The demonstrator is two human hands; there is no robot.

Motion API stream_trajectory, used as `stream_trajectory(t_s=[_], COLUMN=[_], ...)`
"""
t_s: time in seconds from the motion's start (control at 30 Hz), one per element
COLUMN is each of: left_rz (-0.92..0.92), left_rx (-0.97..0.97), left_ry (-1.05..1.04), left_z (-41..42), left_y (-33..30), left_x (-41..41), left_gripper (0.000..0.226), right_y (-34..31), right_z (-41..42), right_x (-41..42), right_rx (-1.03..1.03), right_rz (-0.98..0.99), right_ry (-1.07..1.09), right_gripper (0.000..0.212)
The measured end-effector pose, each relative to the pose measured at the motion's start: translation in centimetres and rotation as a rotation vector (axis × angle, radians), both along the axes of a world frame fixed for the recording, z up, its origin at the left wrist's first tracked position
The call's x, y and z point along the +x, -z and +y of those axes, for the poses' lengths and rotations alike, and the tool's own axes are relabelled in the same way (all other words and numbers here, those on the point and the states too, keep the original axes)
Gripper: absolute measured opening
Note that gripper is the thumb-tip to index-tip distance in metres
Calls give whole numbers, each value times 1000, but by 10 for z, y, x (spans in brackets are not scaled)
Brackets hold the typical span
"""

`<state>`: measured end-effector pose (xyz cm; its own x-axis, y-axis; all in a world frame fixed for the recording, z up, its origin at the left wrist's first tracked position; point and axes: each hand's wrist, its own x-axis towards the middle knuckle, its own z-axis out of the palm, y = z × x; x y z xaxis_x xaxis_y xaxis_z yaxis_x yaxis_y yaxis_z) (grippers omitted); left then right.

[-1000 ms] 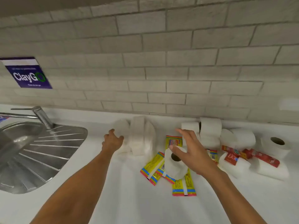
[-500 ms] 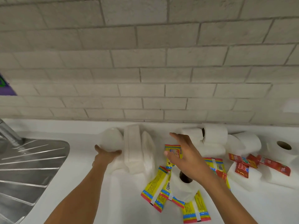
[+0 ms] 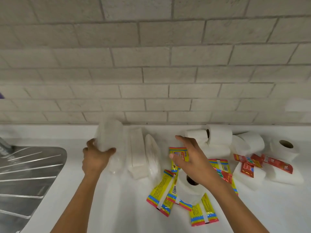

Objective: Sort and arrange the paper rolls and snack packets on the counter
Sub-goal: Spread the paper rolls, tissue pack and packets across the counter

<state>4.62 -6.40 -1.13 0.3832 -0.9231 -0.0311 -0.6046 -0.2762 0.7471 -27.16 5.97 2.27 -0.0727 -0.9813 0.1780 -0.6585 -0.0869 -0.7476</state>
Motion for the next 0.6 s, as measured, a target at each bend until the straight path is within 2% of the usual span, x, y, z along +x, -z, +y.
stream_trajectory(t_s=[0.1, 0.23, 0.37, 0.5, 0.6], left_rz=[4, 243, 528, 678, 736], left_rx=[-170, -319, -305, -283, -257], left_ry=[30, 148, 276, 438, 549], left_z=[15, 39, 65, 90, 113], left_y=[-27, -58, -73, -74, -69], left_x=[-12, -47, -103, -167, -223], left_gripper=[96, 95, 76, 65, 63], right_y=[-4, -12, -21, -32, -35], right_z=[2, 1, 5, 16, 31], right_x=[0, 3, -8, -39, -77], right_rx=[-6, -6, 22, 85, 87], right_rz=[-47, -194, -451, -686, -838], right_ry=[10, 16, 39, 61, 89], right_gripper=[61, 58, 60, 75, 75])
